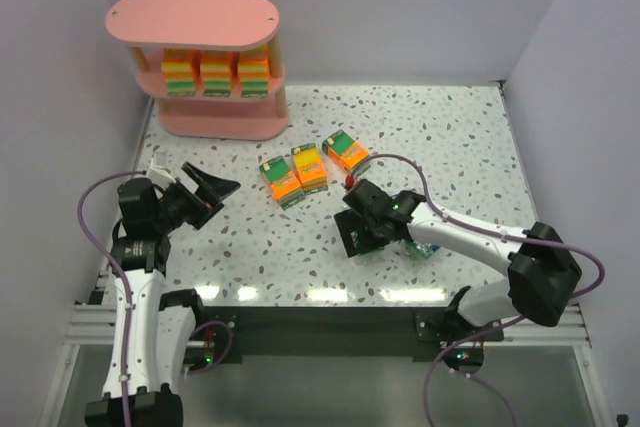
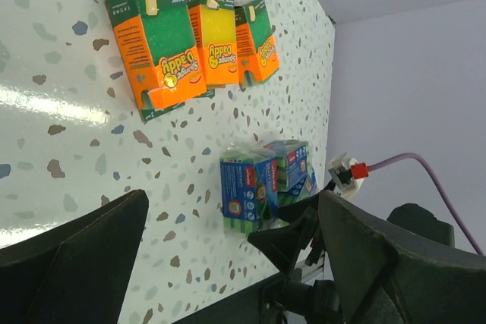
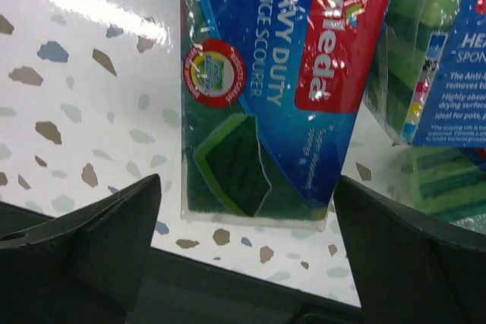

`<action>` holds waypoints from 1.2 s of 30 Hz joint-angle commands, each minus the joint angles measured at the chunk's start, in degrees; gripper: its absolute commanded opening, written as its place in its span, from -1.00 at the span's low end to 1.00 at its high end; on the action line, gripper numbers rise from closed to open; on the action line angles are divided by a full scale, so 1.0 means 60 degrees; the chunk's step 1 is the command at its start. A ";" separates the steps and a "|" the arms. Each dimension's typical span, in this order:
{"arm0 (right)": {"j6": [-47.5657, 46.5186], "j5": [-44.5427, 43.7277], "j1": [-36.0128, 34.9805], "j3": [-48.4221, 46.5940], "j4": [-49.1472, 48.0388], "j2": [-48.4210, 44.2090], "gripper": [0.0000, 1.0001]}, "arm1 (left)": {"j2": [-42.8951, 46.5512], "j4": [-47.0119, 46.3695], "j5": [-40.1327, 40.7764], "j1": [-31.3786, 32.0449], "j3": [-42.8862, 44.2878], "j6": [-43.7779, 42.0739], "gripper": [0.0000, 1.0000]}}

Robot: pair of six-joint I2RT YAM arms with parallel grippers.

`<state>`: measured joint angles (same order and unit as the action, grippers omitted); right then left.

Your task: Place and organize the cleaning sponges onto the shelf

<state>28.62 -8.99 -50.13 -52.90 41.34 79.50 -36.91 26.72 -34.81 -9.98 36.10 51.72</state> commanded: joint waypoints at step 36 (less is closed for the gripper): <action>0.1864 0.3489 -0.0127 -0.4222 -0.2069 0.3553 0.97 | 0.0247 0.2739 -0.0087 0.0051 0.0078 -0.2015 1.00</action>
<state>37.15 5.21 -51.33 -79.96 32.42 105.80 -36.29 43.16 -33.01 -9.98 36.10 39.88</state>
